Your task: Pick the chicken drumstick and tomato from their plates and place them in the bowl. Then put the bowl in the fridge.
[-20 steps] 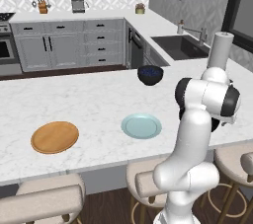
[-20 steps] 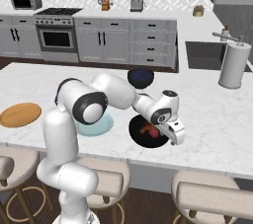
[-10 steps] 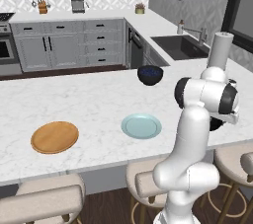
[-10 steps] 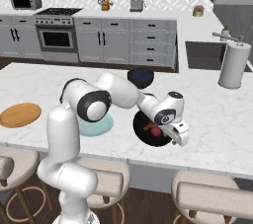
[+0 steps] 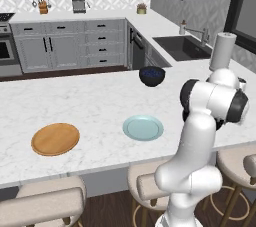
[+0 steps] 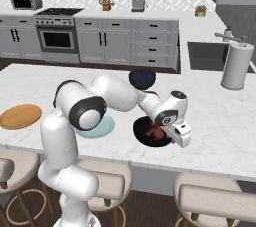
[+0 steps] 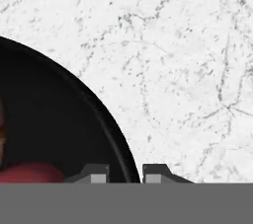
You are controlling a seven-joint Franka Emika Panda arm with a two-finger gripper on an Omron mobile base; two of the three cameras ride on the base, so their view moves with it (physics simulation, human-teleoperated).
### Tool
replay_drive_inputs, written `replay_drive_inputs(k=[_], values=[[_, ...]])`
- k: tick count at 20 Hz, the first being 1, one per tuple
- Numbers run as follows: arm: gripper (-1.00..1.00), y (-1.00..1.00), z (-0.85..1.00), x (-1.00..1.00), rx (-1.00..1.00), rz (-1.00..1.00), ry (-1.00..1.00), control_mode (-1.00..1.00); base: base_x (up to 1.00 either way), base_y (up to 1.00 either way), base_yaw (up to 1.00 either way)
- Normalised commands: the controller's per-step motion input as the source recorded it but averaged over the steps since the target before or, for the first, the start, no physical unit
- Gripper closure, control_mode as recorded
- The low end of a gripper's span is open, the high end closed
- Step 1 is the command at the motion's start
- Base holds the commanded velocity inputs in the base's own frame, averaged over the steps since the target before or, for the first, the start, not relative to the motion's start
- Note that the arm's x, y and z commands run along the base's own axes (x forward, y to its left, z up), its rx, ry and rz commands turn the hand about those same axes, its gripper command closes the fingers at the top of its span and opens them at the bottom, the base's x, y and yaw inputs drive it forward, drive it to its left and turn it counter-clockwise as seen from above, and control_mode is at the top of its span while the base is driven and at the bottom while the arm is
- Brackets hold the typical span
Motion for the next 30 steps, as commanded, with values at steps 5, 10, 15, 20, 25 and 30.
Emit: replay_drive_inputs(k=[5,10,15,20,25,30], values=[[1.0,0.31,0.65,-0.62,0.0,0.0,-0.18,-1.0,0.0,0.0,0.0],[1.0,0.52,0.79,-0.47,-0.01,0.0,-0.13,-1.0,0.0,0.0,0.0],[1.0,0.86,0.7,-0.43,-0.01,0.0,-0.01,-1.0,0.0,0.0,0.0],[1.0,0.99,0.27,-0.29,0.0,0.0,0.0,-1.0,0.0,0.0,0.0],[1.0,0.37,0.0,-0.05,0.01,0.0,0.0,-1.0,0.0,0.0,0.0],[1.0,0.07,0.0,-0.11,0.0,0.0,0.0,1.0,-0.4,0.13,0.0]])
